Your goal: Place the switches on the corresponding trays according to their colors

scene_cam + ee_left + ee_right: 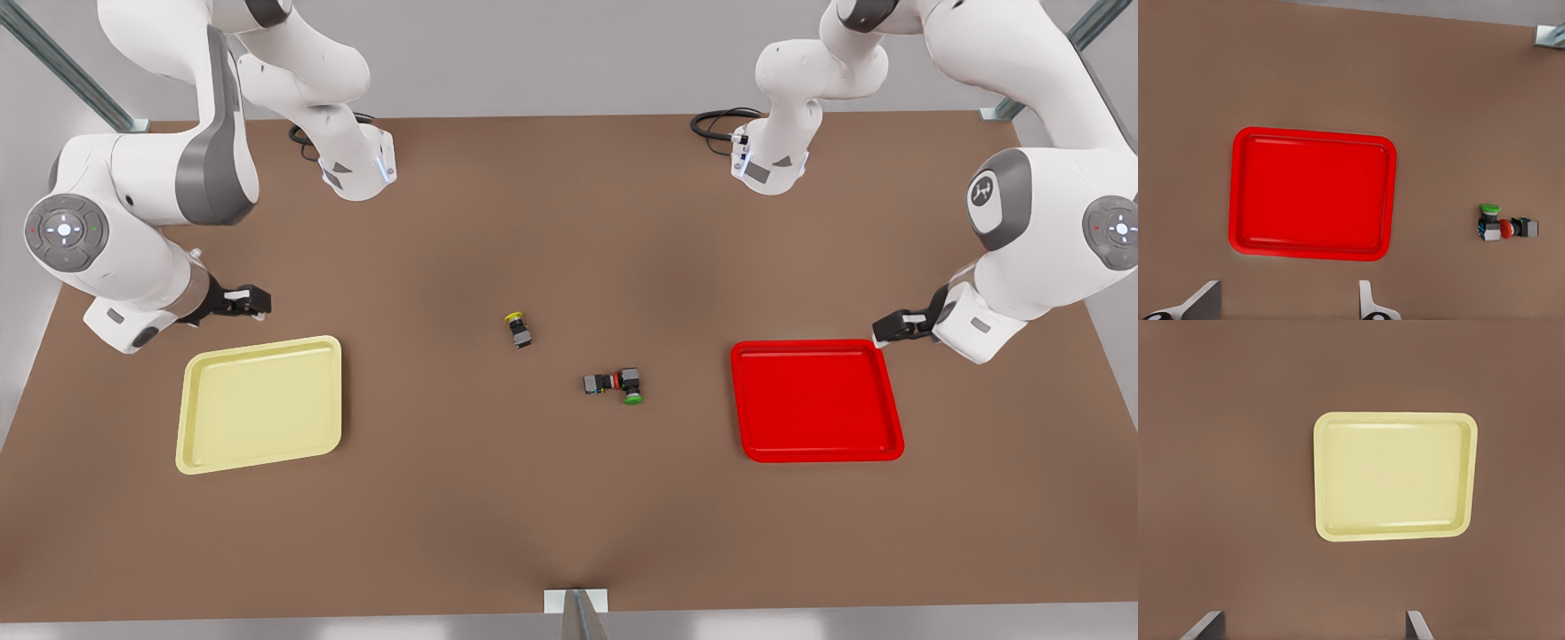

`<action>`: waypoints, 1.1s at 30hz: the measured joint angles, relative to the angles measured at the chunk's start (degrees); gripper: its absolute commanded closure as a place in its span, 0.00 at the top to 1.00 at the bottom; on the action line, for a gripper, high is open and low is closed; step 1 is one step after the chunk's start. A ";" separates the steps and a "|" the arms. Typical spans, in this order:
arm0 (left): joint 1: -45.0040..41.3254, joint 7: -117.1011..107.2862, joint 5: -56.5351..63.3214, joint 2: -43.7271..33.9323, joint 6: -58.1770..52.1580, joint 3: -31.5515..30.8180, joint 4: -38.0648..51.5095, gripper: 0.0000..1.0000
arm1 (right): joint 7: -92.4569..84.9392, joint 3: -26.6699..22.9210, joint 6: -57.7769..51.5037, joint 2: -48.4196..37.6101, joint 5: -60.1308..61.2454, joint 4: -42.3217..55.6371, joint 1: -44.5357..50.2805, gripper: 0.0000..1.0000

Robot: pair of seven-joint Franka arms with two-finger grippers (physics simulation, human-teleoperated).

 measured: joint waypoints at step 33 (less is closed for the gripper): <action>-32.01 -120.57 4.56 42.00 30.34 -3.69 16.18 1.00 | 39.57 -1.76 41.41 27.10 6.05 -12.51 36.43 1.00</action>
